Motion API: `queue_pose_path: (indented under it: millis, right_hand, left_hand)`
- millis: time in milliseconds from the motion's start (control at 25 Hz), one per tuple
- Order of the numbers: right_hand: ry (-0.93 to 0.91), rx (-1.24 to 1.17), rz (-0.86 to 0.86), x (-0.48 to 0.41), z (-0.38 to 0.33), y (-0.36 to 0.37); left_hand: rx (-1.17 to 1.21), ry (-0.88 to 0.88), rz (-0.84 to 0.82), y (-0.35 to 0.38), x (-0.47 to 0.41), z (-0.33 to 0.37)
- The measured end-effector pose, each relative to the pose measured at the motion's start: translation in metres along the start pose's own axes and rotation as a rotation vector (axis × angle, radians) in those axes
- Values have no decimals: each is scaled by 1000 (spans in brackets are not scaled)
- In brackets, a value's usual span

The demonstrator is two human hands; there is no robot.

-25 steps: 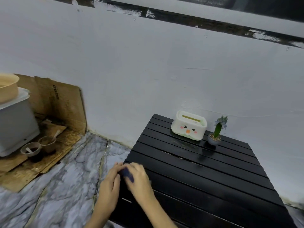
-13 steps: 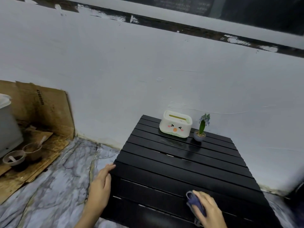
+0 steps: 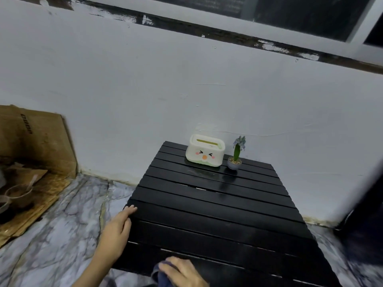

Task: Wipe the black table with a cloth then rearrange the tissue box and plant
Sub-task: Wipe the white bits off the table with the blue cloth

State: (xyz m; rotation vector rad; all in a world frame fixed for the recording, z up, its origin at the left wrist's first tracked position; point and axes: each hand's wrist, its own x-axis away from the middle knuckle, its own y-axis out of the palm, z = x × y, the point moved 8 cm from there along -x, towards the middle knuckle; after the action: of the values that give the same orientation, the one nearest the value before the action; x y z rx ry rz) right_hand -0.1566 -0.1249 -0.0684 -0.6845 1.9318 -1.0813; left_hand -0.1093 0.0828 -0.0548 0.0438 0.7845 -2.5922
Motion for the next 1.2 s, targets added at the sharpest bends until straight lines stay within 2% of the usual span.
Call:
queue_pose_path:
  millis: [40,120,240,360,440,560,720,840,960,1040,1120,1200]
  right_hand:
    - [30,63,77,23,22,-17]
    - [233,207,200,70,83,-68]
    - [583,267,345,118,173,-143]
    - [991,236,390,134,247,-169]
    - [1091,235,423,107,257,-160]
    - [884,126,367,23,218,-107]
    - [448,-130,136,-54,89,-35]
    - [224,-190,-81,-36,35,4]
    - [254,-87,-258,27,55,32]
    - [331,-41,-170,71,74,4]
    - [281,116,70,109,79,-58]
    - [435,96,280,138,88,-124]
  left_hand:
    - [-27,4,-33,4,-1,-1]
    - [-80,-8,-72,13,-8,0]
    - [-123,-6,-93,26,-17,4]
    - [-166,5,-88,34,-22,1]
    - [-175,2,-82,35,-22,-2]
    - [-193,24,-84,34,-22,0]
    - [-223,45,-86,34,-21,2]
    - [-239,38,-99,35,-22,-1]
    - [-258,50,-113,35,-20,0]
    - [-274,58,-119,35,-18,1]
    - [-296,59,-123,36,-17,2]
    - [-307,64,-131,36,-16,2]
